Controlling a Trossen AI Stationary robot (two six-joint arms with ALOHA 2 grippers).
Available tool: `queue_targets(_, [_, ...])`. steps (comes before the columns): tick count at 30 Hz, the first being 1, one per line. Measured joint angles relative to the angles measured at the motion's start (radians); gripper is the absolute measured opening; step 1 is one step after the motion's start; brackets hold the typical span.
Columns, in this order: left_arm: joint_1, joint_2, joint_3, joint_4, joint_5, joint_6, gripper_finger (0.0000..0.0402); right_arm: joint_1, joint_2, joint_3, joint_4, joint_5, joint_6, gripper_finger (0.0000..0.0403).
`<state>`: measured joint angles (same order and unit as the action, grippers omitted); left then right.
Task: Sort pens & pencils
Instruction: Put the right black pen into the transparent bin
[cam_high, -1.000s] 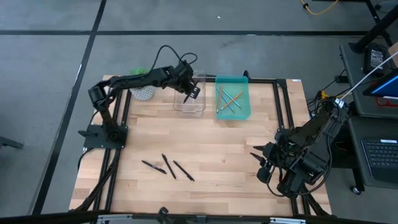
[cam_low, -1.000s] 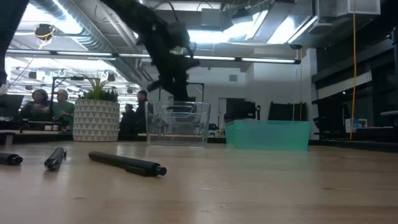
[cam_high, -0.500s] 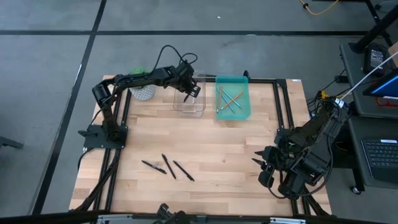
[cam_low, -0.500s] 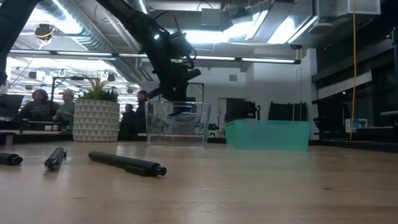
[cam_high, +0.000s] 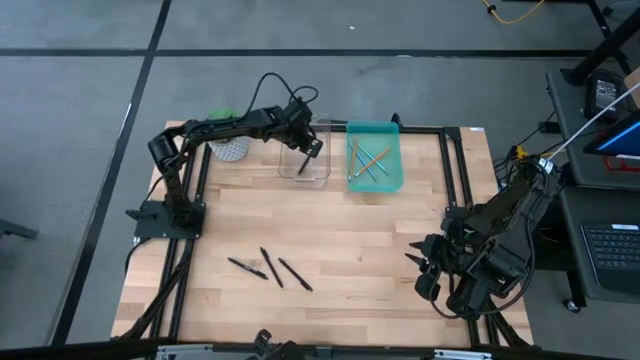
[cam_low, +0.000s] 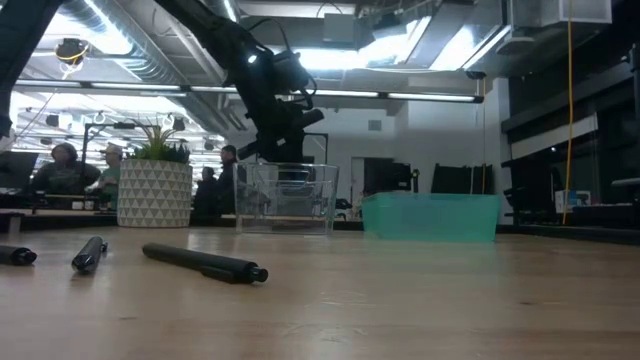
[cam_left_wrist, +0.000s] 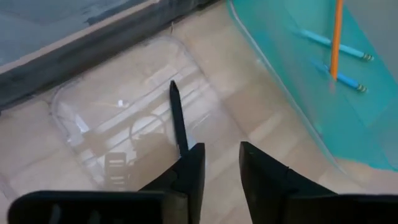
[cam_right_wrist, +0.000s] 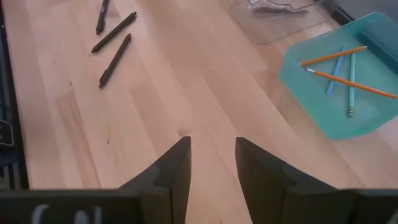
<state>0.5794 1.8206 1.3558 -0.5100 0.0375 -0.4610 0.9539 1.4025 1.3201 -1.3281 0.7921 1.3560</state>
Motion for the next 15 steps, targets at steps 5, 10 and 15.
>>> queue_targets(5, [-0.015, -0.031, 0.069, -0.075, 0.11, 0.029, 0.0102, 0.0, 0.0, 0.0, 0.0, 0.0, -0.001, 0.0127])
queue_targets(10, [-0.072, -0.105, 0.116, -0.112, 0.354, 0.072, 0.0102, 0.0, 0.0, 0.0, 0.0, 0.001, -0.002, 0.0127])
queue_targets(15, [-0.184, -0.215, 0.117, -0.261, 0.397, 0.145, 0.0102, 0.0, 0.0, 0.0, 0.0, 0.001, -0.002, 0.0127])
